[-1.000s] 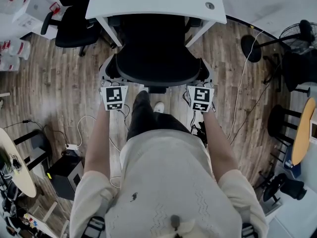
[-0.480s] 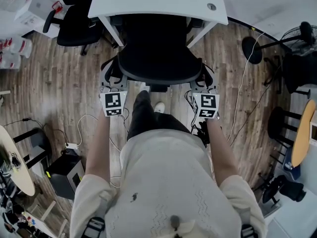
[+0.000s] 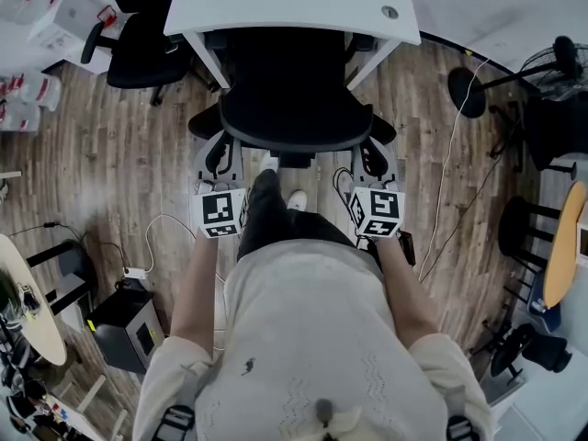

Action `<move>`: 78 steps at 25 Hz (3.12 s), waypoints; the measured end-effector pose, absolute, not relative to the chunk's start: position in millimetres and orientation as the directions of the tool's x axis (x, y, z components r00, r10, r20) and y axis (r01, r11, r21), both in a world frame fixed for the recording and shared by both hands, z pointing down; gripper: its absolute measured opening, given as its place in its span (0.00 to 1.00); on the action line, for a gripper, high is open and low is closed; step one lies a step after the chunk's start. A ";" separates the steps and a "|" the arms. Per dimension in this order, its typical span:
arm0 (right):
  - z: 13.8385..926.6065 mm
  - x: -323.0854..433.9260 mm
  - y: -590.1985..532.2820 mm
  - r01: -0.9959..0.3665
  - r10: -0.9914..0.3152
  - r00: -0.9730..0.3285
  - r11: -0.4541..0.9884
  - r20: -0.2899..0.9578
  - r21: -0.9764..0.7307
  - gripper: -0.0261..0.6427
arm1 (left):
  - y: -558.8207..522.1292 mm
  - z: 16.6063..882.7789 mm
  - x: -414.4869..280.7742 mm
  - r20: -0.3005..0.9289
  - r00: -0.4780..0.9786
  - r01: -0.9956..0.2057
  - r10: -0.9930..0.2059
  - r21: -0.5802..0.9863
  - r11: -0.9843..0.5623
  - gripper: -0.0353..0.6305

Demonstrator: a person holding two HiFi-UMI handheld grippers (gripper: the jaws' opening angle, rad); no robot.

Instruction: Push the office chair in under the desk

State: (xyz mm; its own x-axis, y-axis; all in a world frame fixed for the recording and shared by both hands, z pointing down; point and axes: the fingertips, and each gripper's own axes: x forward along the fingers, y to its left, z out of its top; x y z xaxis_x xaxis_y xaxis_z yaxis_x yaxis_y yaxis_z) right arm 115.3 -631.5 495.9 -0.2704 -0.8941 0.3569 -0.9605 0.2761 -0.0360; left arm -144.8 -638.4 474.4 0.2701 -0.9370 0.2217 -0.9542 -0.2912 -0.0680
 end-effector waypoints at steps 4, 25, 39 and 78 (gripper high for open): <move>481.1 111.4 -620.6 -0.962 -0.903 -0.269 0.267 0.335 -0.055 0.06 | -624.6 461.2 -140.0 0.199 0.266 -0.959 -0.943 -0.046 -0.280 0.11; 425.7 89.9 -575.0 -0.923 -0.885 -0.384 0.379 0.262 -0.072 0.05 | -579.1 412.3 -108.0 0.152 0.322 -0.945 -0.935 -0.009 -0.327 0.09; 335.2 90.4 -579.4 -0.920 -0.916 -0.391 0.389 0.085 -0.040 0.05 | -584.3 328.1 -108.9 0.026 0.301 -0.953 -0.953 -0.032 -0.301 0.09; 265.2 69.5 -558.2 -0.907 -0.907 -0.420 0.420 -0.017 0.019 0.05 | -560.4 262.1 -123.8 -0.091 0.292 -0.956 -0.952 -0.052 -0.288 0.09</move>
